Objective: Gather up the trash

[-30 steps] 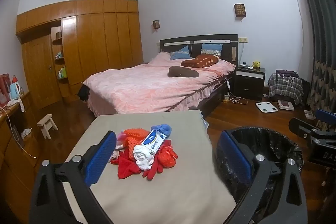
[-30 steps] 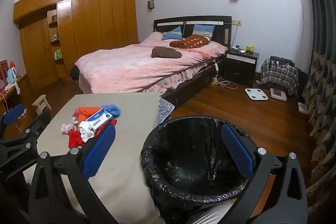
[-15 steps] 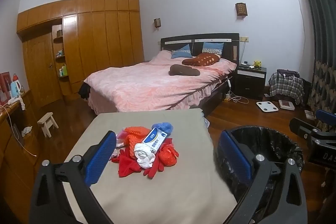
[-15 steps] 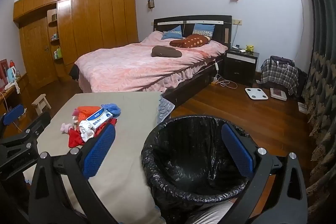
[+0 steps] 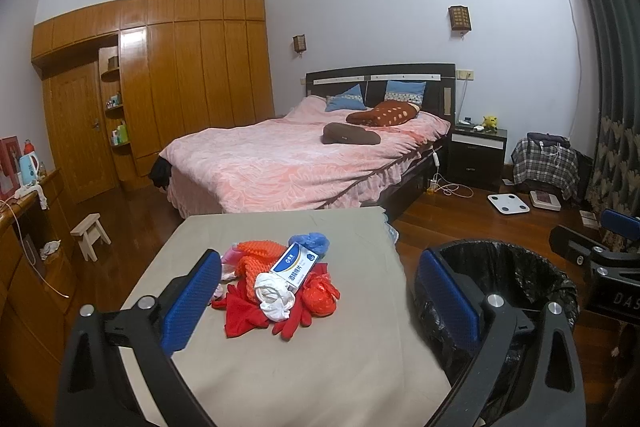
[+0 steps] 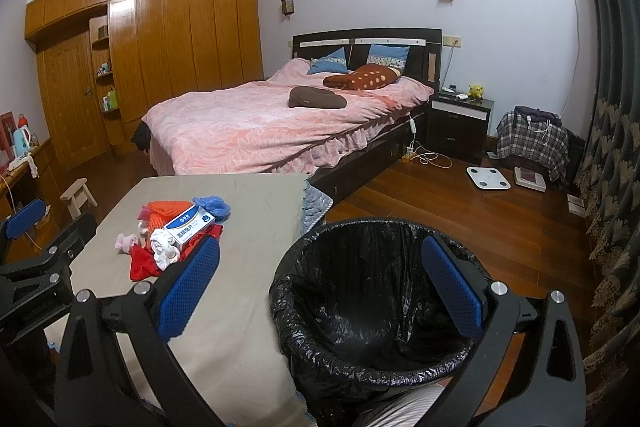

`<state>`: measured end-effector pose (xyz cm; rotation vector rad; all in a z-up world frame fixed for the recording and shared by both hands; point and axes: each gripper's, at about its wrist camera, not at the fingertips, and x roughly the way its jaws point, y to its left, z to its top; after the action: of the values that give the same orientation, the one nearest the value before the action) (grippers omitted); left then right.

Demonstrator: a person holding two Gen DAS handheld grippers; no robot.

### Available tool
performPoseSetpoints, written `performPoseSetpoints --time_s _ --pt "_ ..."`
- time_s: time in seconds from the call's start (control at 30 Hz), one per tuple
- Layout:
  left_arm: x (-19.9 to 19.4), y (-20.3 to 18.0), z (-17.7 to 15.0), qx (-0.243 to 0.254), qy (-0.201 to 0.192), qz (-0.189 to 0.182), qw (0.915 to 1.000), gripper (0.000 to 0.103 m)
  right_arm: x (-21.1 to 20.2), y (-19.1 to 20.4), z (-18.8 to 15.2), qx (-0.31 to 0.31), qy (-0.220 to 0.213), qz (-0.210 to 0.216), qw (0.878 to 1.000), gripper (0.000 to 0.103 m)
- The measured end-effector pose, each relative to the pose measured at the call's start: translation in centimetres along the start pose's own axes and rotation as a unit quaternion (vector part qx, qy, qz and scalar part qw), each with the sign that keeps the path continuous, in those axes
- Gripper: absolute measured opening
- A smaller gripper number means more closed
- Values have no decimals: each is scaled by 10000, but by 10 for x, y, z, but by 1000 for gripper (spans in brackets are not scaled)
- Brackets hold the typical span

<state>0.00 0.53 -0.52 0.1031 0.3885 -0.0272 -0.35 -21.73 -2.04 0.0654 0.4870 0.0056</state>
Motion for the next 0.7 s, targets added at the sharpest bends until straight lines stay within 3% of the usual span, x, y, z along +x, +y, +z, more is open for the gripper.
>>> performPoseSetpoints --time_s 0.7 --pt "4 1 -2 -19 6 -4 10000 97 1 -1 2 1 19 -1 10000 98"
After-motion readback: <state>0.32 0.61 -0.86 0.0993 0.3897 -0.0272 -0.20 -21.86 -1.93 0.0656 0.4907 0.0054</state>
